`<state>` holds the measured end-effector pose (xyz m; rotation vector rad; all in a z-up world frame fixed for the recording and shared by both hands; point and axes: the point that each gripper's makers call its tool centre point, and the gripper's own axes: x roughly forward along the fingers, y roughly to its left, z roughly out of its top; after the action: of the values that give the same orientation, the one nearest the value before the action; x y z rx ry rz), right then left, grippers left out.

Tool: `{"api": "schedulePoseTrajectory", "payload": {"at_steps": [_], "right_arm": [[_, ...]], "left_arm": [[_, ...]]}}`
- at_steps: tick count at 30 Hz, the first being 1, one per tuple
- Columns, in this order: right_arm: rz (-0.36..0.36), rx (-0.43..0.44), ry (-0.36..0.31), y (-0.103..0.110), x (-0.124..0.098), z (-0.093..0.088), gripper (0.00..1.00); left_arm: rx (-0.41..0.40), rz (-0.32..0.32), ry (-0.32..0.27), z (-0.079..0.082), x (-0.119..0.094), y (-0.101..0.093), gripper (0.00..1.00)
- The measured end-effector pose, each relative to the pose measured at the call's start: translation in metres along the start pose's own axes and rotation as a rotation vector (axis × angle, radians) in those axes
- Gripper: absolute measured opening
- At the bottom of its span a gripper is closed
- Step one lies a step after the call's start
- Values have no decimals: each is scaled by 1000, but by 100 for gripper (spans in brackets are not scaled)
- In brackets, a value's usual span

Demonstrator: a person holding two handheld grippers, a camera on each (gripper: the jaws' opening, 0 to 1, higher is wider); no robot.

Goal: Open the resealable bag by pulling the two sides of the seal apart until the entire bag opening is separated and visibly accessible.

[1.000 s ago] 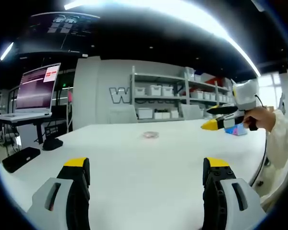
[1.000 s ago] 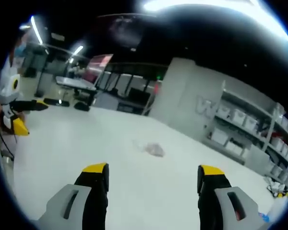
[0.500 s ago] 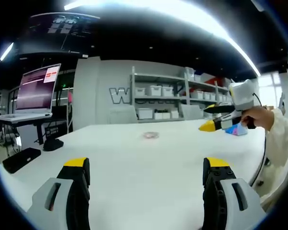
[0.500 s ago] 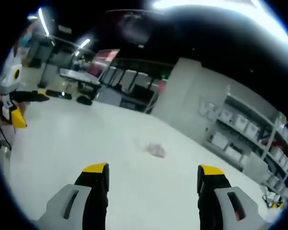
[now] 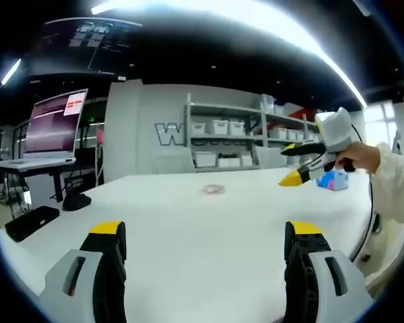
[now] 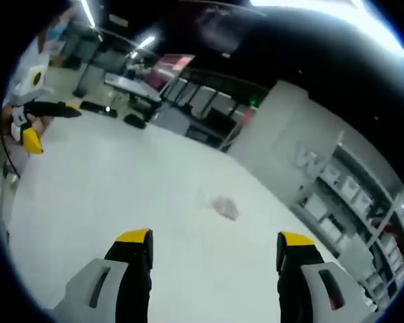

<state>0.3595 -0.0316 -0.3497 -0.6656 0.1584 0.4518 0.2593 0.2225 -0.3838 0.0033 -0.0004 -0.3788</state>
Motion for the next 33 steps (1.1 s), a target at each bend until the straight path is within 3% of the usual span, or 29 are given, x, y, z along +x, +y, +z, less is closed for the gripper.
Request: {"api": "schedulePoseTrajectory", "payload": {"at_steps": [33], "right_arm": [[64,-91,32,9,42,4,74]], "left_arm": [[-5,7,8,-3,-2,3,96]]}}
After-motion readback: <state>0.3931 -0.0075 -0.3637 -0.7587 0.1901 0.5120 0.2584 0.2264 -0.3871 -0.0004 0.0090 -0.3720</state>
